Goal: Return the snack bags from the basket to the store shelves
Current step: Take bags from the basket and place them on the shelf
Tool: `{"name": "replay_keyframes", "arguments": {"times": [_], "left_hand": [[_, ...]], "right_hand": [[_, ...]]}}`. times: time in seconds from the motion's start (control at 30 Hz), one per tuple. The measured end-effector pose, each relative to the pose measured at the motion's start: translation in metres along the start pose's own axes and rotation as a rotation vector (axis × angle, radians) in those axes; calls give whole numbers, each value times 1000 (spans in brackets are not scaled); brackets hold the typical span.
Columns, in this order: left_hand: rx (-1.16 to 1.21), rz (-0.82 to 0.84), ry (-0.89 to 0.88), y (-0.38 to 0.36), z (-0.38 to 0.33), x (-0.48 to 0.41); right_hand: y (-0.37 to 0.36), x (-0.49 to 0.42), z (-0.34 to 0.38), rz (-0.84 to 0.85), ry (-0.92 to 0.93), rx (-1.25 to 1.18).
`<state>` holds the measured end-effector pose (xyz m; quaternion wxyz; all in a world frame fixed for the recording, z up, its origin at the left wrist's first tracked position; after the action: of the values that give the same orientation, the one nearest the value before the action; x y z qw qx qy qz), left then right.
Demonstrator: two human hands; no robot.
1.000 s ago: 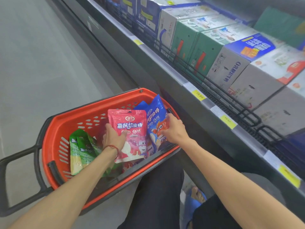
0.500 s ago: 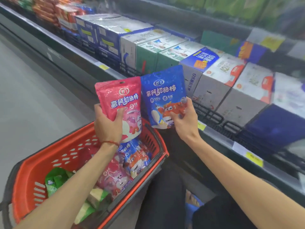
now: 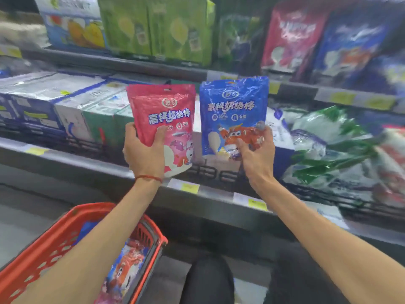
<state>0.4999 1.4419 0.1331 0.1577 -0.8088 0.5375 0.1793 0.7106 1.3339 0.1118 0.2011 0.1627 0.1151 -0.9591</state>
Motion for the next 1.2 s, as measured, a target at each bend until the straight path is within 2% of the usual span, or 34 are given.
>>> {"name": "replay_keyframes", "arguments": {"times": [0.13,0.63,0.87,1.03,1.2], "left_hand": [[74,44,-11,-53,-37,11],[239,190,-118,-259,-162,26],[287,165,-116,-342,-188,19],[253,208,-165,-385,-184,31],[331,203,-161,-414,-172,39]], "right_hand": [[32,-49,20,-85,65,-1],[131,-248,73,-274,123,18],[144,-329,72,-322,211,41],[155,-364,58,-239,185,91],[180,-386,44,-104,121,132]]}}
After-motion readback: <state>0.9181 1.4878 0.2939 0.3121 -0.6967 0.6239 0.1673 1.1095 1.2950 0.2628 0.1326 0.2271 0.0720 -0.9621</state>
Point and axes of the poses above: each hand's wrist, its own x-axis away from the middle knuckle, its own y-axis out of the back of the hand, z = x × y, the point moved 1 cm from there along -x, towards the middle knuckle, and after that the axes turned 12 degrees about -z, right-handed, at the moved point
